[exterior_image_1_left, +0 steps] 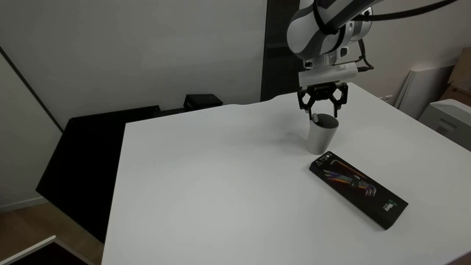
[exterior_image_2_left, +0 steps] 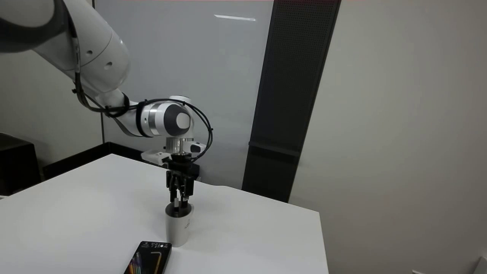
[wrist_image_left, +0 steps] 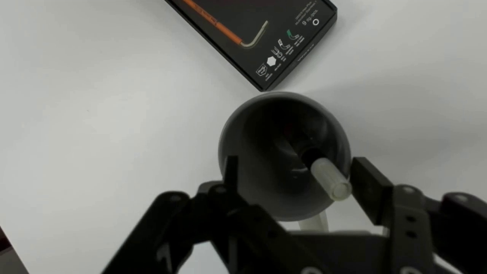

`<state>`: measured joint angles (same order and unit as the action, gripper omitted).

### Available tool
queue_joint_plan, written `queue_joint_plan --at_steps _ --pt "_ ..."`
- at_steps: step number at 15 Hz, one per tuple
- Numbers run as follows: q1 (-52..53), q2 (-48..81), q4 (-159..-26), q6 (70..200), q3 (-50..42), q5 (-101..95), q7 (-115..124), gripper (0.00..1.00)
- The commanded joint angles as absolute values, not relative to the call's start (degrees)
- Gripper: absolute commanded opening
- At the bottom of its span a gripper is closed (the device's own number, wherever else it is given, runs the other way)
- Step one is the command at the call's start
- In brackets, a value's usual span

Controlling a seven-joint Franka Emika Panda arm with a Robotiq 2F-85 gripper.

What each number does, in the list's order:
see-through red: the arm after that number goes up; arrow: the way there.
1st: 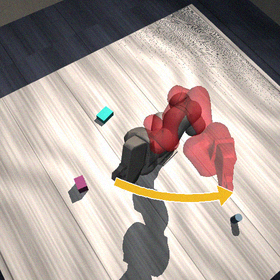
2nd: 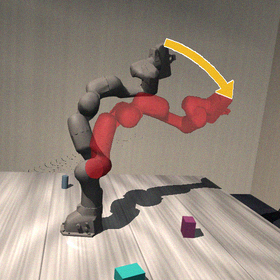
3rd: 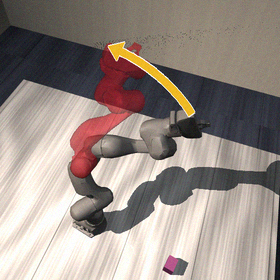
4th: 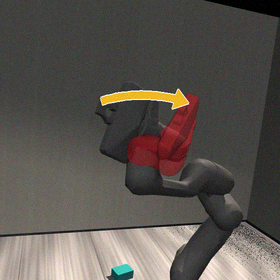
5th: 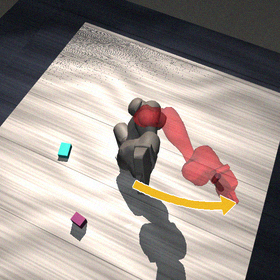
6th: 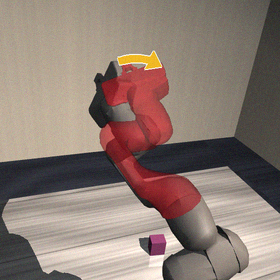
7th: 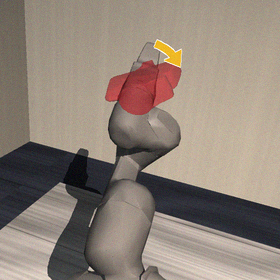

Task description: Put the marker inside the mug then take the marker out of the mug

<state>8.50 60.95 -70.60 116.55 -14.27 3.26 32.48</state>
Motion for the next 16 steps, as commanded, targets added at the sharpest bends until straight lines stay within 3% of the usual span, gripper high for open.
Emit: queue_joint_plan --at_steps 1,8,16 --pt "7.9 58.2 -74.0 117.7 -12.8 1.9 34.5 0.5" --pt "7.8 58.1 -74.5 118.1 -12.6 1.9 34.4 0.08" --pt "8.8 55.6 -74.1 115.9 -12.8 0.1 34.3 0.07"
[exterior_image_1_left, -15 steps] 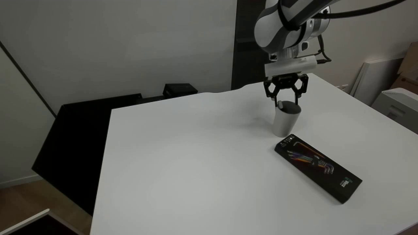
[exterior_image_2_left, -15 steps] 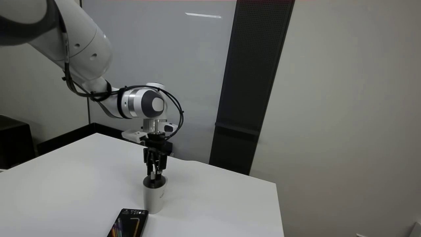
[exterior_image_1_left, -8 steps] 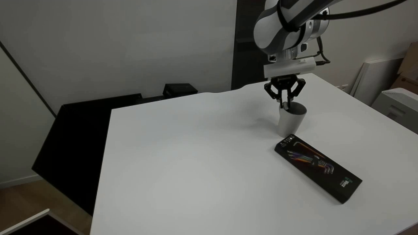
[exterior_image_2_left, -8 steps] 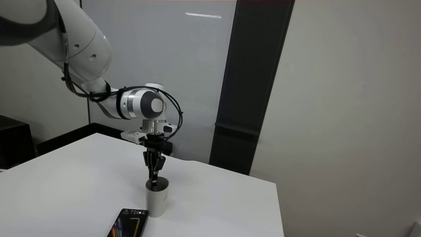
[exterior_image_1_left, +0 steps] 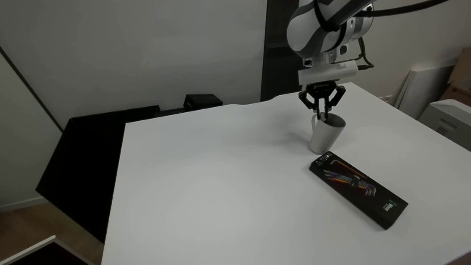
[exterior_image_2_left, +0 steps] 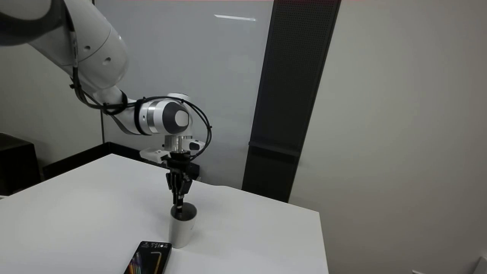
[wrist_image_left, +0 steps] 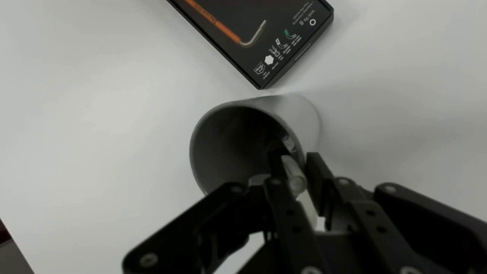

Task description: Put the marker inside the mug then take the marker out of the mug

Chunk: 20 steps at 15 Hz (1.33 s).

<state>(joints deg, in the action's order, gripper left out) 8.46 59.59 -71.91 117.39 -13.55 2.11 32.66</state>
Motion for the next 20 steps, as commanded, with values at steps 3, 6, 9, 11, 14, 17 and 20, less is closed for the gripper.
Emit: queue_joint_plan --at_steps 3,6,9,11,14,17,20 --pt "9.0 53.7 -73.7 114.1 -12.4 -1.1 34.1 0.07" --pt "8.9 52.1 -73.8 113.2 -12.0 -1.8 33.9 0.07" --pt "8.9 50.6 -73.8 111.7 -11.8 -2.9 33.1 0.17" --pt "8.2 50.5 -73.5 111.0 -11.5 -3.0 32.8 0.51" --pt "7.3 51.0 -73.8 112.4 -11.4 -3.3 32.4 0.63" --pt "6.0 51.3 -74.7 113.9 -11.2 -2.8 31.8 0.8" --pt "4.9 51.8 -76.0 116.2 -10.9 -2.4 31.2 0.97"
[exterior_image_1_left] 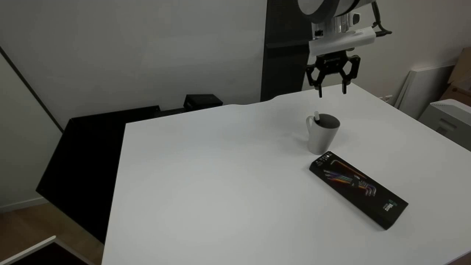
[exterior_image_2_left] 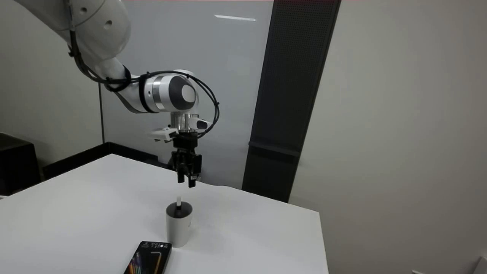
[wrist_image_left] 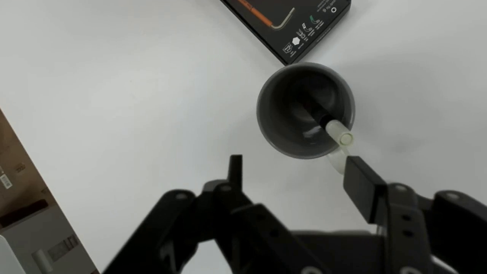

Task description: Put the marker inside the mug then take the marker out of the mug

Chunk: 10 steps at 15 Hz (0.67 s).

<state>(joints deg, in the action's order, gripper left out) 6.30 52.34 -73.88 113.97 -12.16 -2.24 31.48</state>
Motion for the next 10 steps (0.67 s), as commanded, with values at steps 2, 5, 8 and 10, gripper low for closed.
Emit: queue_joint_plan --at_steps 2,5,8,10 --pt "4.7 52.0 -77.4 119.4 -10.8 -2.3 31.4 1.0" --pt "5.0 52.9 -78.8 123.4 -10.9 -2.3 32.0 1.0" --pt "5.3 53.7 -79.5 125.2 -10.8 -2.1 31.9 1.0" --pt "5.5 54.2 -79.7 125.8 -10.7 -2.1 31.9 1.0"
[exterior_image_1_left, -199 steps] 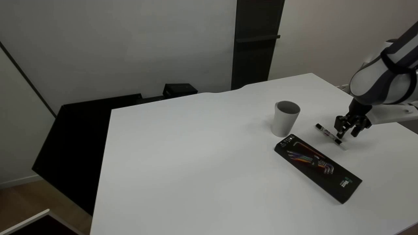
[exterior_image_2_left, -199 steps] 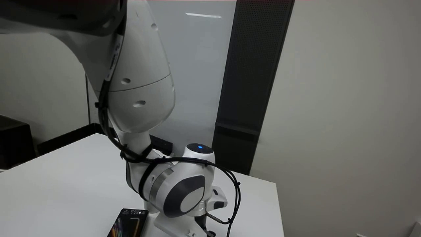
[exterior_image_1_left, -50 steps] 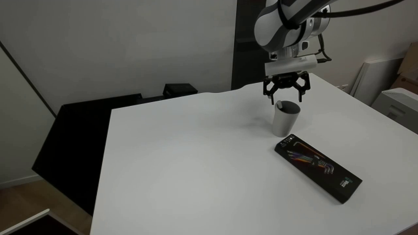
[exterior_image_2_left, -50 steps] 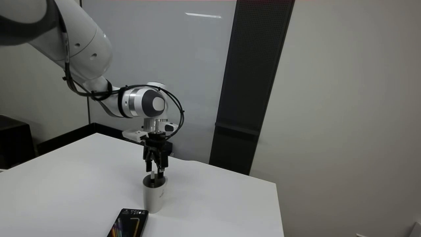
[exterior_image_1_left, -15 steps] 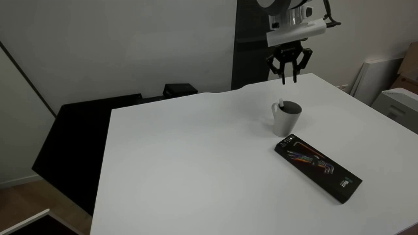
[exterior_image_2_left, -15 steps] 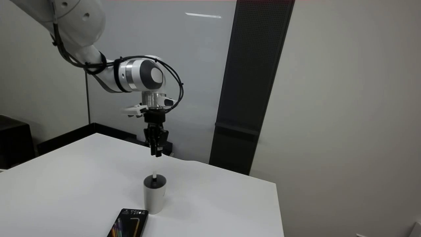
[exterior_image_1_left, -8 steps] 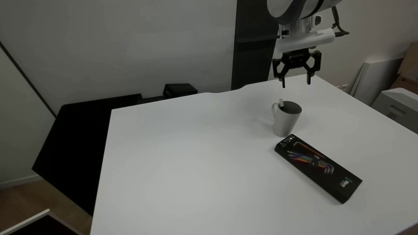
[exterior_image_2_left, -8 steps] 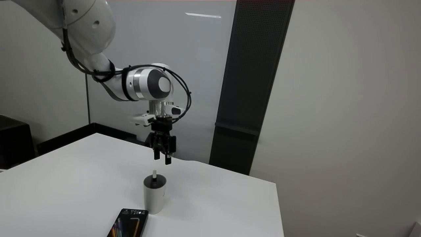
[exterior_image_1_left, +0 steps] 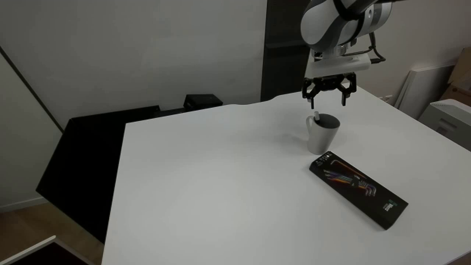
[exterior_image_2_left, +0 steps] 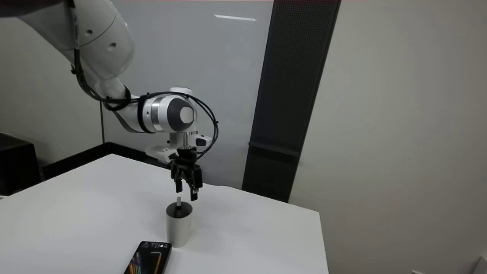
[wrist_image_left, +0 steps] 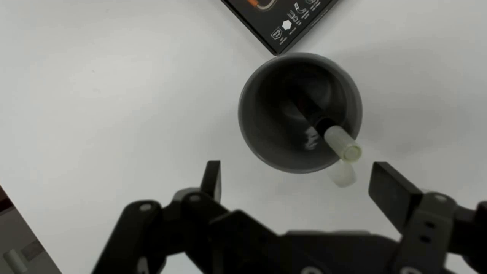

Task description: Put the marker inside the mug then take the marker out of the mug

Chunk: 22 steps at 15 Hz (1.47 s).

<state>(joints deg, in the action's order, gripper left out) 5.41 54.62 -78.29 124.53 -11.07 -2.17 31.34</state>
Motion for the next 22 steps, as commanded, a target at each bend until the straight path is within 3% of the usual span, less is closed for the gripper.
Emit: queue_joint_plan --at_steps 1,3,4,6,15,16,17,19,22 --pt "5.5 54.4 -79.6 125.9 -10.6 -2.1 31.9 1.0" --pt "5.7 54.7 -79.6 126.0 -10.6 -2.1 31.9 1.0" --pt "5.8 54.7 -79.7 126.2 -10.6 -2.1 31.8 0.75" --pt "5.9 54.8 -79.8 126.2 -10.7 -2.2 31.9 0.68" --pt "5.9 54.6 -80.2 126.0 -10.7 -2.1 31.8 0.12" --pt "6.0 54.6 -80.2 126.0 -10.8 -2.1 31.9 0.23" --pt "5.9 54.6 -80.2 126.0 -10.7 -2.1 31.8 0.5" --pt "5.9 54.7 -80.1 126.2 -10.7 -2.3 31.3 0.5" --pt "6.0 54.7 -80.3 126.9 -11.1 -2.8 31.3 0.67"
